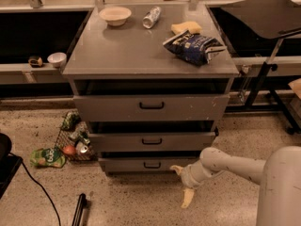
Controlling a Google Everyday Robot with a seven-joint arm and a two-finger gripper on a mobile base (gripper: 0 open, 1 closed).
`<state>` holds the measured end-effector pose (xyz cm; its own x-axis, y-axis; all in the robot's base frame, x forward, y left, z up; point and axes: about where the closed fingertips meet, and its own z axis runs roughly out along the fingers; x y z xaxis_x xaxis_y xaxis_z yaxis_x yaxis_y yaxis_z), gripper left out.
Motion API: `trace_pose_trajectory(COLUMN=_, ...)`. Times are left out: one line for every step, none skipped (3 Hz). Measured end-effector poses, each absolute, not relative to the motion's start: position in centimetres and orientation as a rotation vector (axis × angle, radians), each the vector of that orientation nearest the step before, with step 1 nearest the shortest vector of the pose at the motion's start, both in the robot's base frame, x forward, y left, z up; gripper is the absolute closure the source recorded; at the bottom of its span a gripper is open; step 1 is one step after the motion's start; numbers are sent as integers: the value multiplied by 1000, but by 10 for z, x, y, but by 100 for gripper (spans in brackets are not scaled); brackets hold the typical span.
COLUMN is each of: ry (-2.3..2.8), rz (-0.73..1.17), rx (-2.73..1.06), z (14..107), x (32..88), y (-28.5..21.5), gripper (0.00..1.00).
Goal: Open bottom drawer
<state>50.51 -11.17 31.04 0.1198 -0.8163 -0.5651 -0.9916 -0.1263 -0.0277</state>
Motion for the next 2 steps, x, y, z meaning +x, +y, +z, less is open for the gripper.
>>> trace_pose_trajectory(ry=1687, rz=558, rx=-1948, z=286, x=526, y=-121, gripper=0)
trace_pose_trajectory(ry=1621, rz=587, rx=-1898, z=245, x=567, y=-130, gripper=0)
